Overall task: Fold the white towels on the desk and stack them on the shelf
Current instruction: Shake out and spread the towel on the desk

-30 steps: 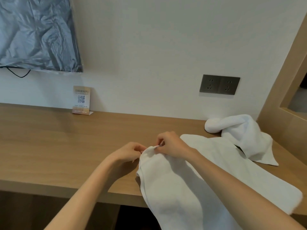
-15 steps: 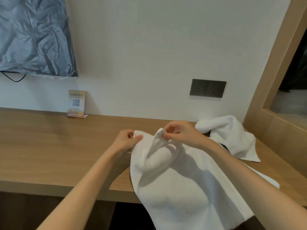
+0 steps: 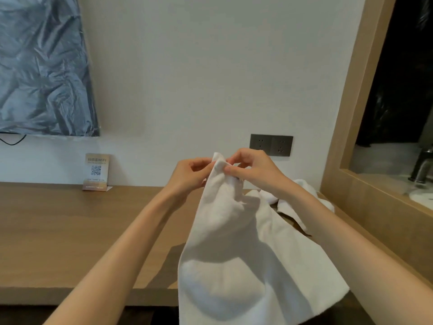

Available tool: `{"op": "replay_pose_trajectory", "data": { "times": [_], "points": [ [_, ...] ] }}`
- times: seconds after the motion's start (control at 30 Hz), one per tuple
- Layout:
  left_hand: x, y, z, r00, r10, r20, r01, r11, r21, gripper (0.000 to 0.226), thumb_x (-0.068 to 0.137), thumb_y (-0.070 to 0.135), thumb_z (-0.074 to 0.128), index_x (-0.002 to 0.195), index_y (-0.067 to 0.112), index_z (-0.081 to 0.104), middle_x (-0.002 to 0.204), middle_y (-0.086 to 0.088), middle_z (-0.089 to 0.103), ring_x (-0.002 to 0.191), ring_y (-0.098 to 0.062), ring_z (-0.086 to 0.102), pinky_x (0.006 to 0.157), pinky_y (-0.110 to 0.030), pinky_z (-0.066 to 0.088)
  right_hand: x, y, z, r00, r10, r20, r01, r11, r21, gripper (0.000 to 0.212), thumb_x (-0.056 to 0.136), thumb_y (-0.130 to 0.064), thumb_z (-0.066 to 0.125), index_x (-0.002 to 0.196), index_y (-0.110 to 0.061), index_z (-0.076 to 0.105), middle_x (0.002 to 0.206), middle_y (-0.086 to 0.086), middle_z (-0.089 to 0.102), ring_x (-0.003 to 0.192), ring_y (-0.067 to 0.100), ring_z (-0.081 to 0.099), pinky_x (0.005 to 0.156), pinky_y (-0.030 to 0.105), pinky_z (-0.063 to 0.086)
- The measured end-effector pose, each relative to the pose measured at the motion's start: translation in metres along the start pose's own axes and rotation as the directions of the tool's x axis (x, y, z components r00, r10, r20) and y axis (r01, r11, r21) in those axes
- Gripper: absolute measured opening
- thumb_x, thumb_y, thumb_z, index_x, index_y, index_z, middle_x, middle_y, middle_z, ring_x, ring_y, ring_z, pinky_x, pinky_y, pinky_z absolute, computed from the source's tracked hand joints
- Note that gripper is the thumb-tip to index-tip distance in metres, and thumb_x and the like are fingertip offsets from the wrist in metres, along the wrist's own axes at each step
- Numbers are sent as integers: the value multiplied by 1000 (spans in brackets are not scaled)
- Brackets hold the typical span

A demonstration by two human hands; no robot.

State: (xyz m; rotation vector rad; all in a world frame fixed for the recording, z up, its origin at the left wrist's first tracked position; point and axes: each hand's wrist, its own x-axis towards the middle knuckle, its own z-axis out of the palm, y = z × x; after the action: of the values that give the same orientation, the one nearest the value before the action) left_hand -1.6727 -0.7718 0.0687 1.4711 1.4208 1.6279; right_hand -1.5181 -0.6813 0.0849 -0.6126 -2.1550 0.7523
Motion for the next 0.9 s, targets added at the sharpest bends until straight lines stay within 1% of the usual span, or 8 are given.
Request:
{"op": "replay_pose_trajectory", "data": {
  "times": [0.2,0.37,0.5,0.6,0.67,0.77,0.83,0.9],
  "points": [
    [-6,9,7,985,134,-106,-121,985,122,19,87,35,64,82,20,73,73,5,69,56,2,57,48,-10,40,-7,-11,0,992,-122,-23,119,987,-112,25,86,-40,65,85,-15,60,83,-10,65,74,10,63,62,20,50],
    [-7,18,10,963,194,-186,-176,978,111,16,85,32,67,84,17,72,79,6,69,65,-3,61,56,-12,47,-8,-20,-6,982,-156,-111,142,982,-124,25,91,-34,60,80,-15,50,73,-5,62,63,7,54,55,12,38],
    [-9,22,14,958,219,-184,-193,970,146,16,87,31,64,87,16,69,83,6,68,67,-4,61,60,-15,47,-9,-23,-12,982,-141,-126,116,976,-184,21,94,-29,54,80,-18,43,62,9,60,54,12,44,50,17,30],
    [-11,21,16,972,198,-130,-169,964,206,25,84,39,67,99,19,68,93,10,68,78,-5,64,68,-19,51,-9,-23,-16,971,-148,-186,103,967,-232,18,90,-25,57,80,-19,44,62,13,63,56,18,47,55,28,35],
    [-11,15,18,975,207,-79,-171,932,321,28,80,34,72,102,18,67,93,8,68,82,-8,66,71,-20,53,-11,-23,-20,976,-123,-182,87,977,-196,11,90,-24,58,90,-19,48,66,10,66,61,17,50,60,28,38],
    [-11,8,20,969,240,-63,-199,902,383,18,80,23,70,95,12,70,83,3,69,76,-11,63,68,-25,50,-13,-23,-29,996,-77,-43,67,980,-188,21,91,-26,58,111,-22,57,77,-11,64,76,8,55,69,22,42],
    [-8,10,20,963,257,-77,-211,902,378,18,78,24,69,92,12,69,78,7,66,71,-8,60,66,-24,45,-13,-24,-35,993,-120,-4,113,945,-306,11,90,-26,57,93,-23,68,69,-17,58,66,1,49,64,23,37],
    [-3,15,21,959,253,-130,-200,925,324,24,78,23,72,98,13,64,81,8,65,74,-8,61,66,-22,46,-10,-28,-39,982,-179,-66,144,923,-357,25,91,-28,56,65,-29,60,57,-17,52,58,3,44,58,26,31]
  ]
}}
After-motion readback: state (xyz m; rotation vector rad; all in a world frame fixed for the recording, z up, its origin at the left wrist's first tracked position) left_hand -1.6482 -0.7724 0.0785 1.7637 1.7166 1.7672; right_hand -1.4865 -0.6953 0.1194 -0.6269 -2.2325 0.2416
